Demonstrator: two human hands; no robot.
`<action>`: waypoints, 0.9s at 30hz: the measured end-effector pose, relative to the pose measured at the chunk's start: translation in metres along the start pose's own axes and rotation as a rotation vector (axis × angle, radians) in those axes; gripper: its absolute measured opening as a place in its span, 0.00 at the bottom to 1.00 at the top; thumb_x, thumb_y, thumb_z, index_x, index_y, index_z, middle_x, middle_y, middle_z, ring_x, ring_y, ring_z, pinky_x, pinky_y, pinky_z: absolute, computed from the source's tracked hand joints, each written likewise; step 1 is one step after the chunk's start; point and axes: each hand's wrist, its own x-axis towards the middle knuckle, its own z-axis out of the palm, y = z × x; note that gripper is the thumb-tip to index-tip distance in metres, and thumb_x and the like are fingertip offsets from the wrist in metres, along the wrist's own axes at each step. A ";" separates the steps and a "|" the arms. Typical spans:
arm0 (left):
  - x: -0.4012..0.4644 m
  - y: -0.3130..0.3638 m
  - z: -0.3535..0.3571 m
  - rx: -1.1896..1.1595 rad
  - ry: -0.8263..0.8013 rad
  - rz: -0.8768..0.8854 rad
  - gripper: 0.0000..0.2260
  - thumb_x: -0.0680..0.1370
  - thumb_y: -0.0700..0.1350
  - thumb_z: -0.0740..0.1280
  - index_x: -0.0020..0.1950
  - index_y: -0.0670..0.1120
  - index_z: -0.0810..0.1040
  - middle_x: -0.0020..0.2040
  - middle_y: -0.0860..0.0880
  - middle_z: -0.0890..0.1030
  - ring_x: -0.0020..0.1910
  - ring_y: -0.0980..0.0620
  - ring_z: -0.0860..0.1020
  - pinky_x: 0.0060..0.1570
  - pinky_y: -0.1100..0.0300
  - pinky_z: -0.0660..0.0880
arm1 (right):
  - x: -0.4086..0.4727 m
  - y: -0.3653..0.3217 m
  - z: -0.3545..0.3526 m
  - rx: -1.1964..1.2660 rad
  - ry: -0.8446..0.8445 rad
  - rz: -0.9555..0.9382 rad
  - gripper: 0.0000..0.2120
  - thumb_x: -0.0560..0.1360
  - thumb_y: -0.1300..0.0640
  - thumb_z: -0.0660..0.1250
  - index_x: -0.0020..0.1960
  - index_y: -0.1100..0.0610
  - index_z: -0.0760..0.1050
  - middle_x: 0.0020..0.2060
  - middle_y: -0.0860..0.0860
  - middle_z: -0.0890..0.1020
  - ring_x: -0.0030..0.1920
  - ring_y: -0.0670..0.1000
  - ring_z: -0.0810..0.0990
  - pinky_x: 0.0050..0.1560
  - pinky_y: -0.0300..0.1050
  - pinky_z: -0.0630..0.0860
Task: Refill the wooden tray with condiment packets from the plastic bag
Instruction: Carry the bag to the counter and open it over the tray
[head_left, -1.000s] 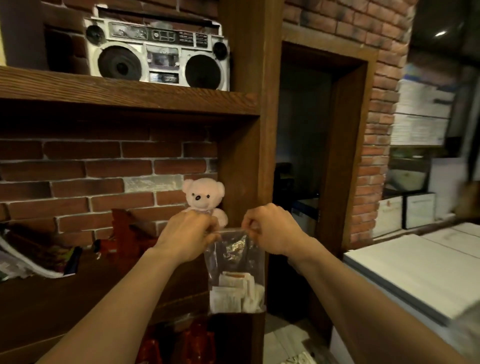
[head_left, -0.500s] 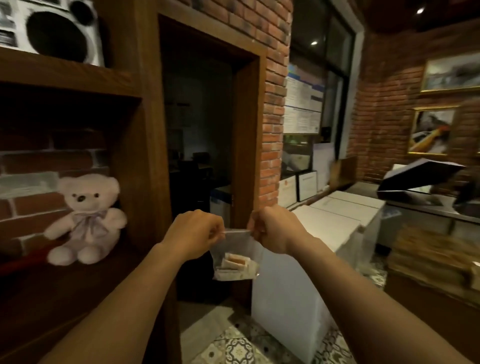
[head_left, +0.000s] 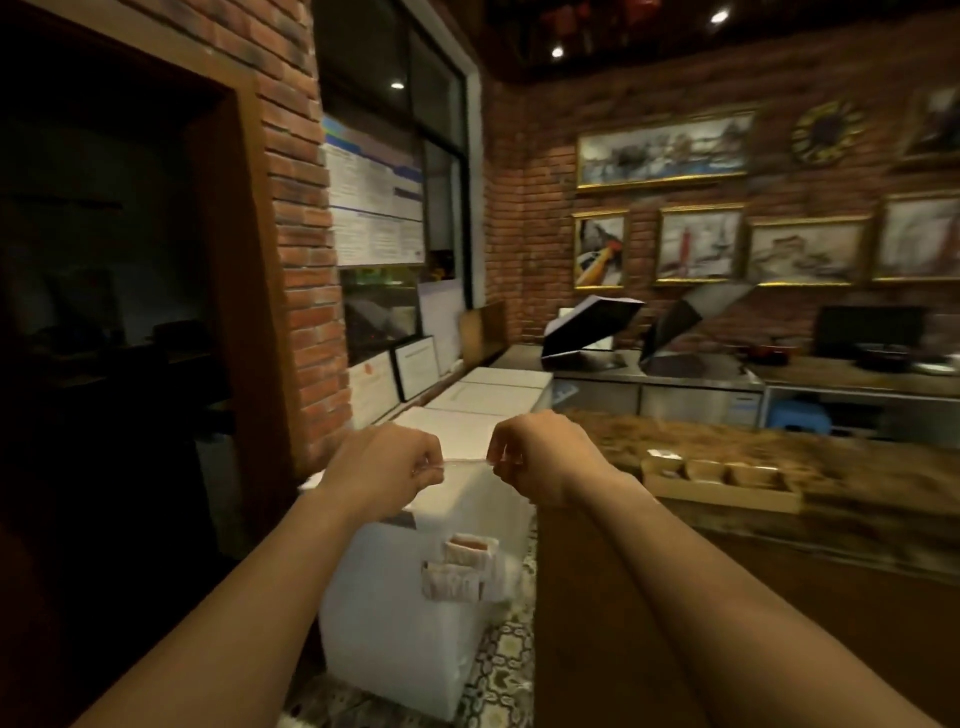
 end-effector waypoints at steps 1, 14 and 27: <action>0.011 0.013 0.005 -0.013 0.005 0.021 0.07 0.77 0.57 0.70 0.52 0.59 0.82 0.50 0.58 0.85 0.50 0.54 0.81 0.49 0.53 0.79 | -0.005 0.017 -0.004 -0.003 0.012 0.014 0.06 0.75 0.55 0.71 0.51 0.47 0.83 0.47 0.47 0.85 0.47 0.50 0.82 0.49 0.48 0.81; 0.139 0.216 0.083 -0.127 -0.060 0.352 0.02 0.78 0.57 0.68 0.48 0.61 0.77 0.46 0.56 0.80 0.47 0.52 0.77 0.41 0.56 0.69 | -0.085 0.229 -0.055 -0.114 0.081 0.295 0.05 0.75 0.55 0.72 0.48 0.46 0.83 0.45 0.45 0.84 0.45 0.46 0.81 0.46 0.49 0.84; 0.222 0.298 0.162 -0.274 -0.141 0.463 0.01 0.77 0.55 0.69 0.48 0.61 0.79 0.46 0.59 0.80 0.46 0.59 0.76 0.44 0.58 0.73 | -0.093 0.335 -0.043 -0.099 0.032 0.512 0.07 0.78 0.56 0.70 0.54 0.48 0.82 0.51 0.47 0.83 0.53 0.48 0.80 0.52 0.42 0.77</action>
